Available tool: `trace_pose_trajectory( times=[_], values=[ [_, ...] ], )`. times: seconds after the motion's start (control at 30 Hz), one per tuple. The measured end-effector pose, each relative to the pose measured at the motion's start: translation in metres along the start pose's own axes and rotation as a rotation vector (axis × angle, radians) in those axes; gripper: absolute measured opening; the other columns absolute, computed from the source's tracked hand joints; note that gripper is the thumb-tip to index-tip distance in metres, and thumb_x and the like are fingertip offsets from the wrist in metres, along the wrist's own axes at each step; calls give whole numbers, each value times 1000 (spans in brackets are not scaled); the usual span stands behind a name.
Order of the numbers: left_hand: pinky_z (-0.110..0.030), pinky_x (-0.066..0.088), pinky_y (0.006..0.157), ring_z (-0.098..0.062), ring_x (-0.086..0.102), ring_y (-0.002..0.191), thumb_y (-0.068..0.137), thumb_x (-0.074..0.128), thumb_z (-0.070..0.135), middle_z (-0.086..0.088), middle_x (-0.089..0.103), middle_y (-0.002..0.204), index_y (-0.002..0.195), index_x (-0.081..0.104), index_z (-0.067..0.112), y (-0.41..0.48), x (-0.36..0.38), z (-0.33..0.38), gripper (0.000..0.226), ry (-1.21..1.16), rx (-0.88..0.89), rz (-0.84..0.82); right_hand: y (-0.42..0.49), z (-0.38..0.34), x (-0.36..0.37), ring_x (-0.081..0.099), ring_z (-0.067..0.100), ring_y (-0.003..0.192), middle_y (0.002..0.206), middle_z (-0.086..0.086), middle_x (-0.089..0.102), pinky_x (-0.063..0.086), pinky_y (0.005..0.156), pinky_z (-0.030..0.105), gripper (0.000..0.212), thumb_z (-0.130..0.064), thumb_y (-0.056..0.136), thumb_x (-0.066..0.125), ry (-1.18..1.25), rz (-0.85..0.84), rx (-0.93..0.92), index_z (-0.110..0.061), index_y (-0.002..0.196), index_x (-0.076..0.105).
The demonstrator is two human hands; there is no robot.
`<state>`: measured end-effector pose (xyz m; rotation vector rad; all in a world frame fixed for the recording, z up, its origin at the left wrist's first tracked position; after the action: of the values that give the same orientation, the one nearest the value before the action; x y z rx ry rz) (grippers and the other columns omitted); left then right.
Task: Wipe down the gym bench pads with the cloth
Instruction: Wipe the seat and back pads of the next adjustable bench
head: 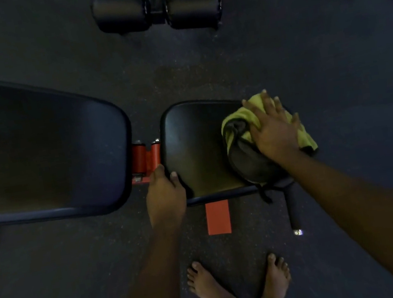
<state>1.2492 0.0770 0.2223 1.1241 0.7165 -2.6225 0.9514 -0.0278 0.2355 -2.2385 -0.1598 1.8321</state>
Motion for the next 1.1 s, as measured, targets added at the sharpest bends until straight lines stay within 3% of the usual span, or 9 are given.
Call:
trace_pose_trajectory(
  times=[0.1,0.17,0.23,0.47,0.7,0.83,0.93,1.0,1.1],
  values=[
    [-39,42,99,-32,49,129,101,52,26,-15,50,143,145,42,7,0,1,-1,49,-2,2,33,7,-15,-3,-14,36,156,172,0,-5,-1,112,79,65,-64,94,42,9,47,83,-53,155,23],
    [-38,42,98,-33,50,128,100,53,25,-15,50,143,143,43,7,0,1,-1,48,-9,-13,50,-5,-33,8,-23,39,153,170,-1,-16,-9,106,80,89,-93,78,31,115,8,114,-53,155,14],
    [-37,41,96,-34,50,127,100,53,22,-17,50,142,141,43,5,1,2,0,45,-14,-15,46,-18,-45,21,-27,42,151,168,-2,-26,-11,104,81,111,-105,63,25,105,-48,93,-51,157,5],
    [-46,38,97,-41,46,122,101,48,10,-25,44,136,135,40,-3,-3,10,7,37,-6,-34,7,-96,36,25,-6,44,154,169,4,-14,23,103,83,93,-93,71,50,286,95,329,-61,152,15],
    [-40,36,91,-39,46,117,101,45,8,-25,44,133,134,39,-4,0,17,3,35,23,-29,53,13,39,-1,29,46,143,163,18,21,28,109,68,72,-75,93,37,198,89,345,-47,157,19],
    [-38,36,90,-37,45,118,101,46,8,-23,45,133,134,40,-3,0,20,1,36,-2,-18,74,34,7,-12,38,43,139,155,17,40,29,110,63,70,-66,99,32,-18,91,111,-39,161,13],
    [-36,36,90,-35,45,122,102,46,11,-20,45,136,137,38,0,-1,20,-1,38,-43,-27,48,-26,-45,7,25,35,153,166,7,29,19,117,65,74,-65,97,30,-136,124,-353,-40,162,5],
    [-33,35,87,-32,46,122,102,46,15,-17,45,136,137,38,3,-1,17,-2,38,-44,-26,23,-54,-47,17,16,29,156,170,-1,18,15,116,70,82,-71,93,31,-98,82,-524,-39,162,1],
    [-33,36,83,-31,48,119,103,44,18,-16,47,133,135,38,4,1,16,-4,35,-20,-8,-5,-31,-1,12,4,23,157,172,0,-3,7,116,73,112,-84,80,46,78,51,-246,-32,162,-10]
  ],
)
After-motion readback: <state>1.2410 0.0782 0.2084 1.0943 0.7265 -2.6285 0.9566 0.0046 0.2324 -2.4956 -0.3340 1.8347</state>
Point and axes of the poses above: each hand's wrist, its own y-axis towards the middle knuckle, its own x-axis out of the palm, z = x × y, the point moved 10 cm from there along y, towards the middle knuckle
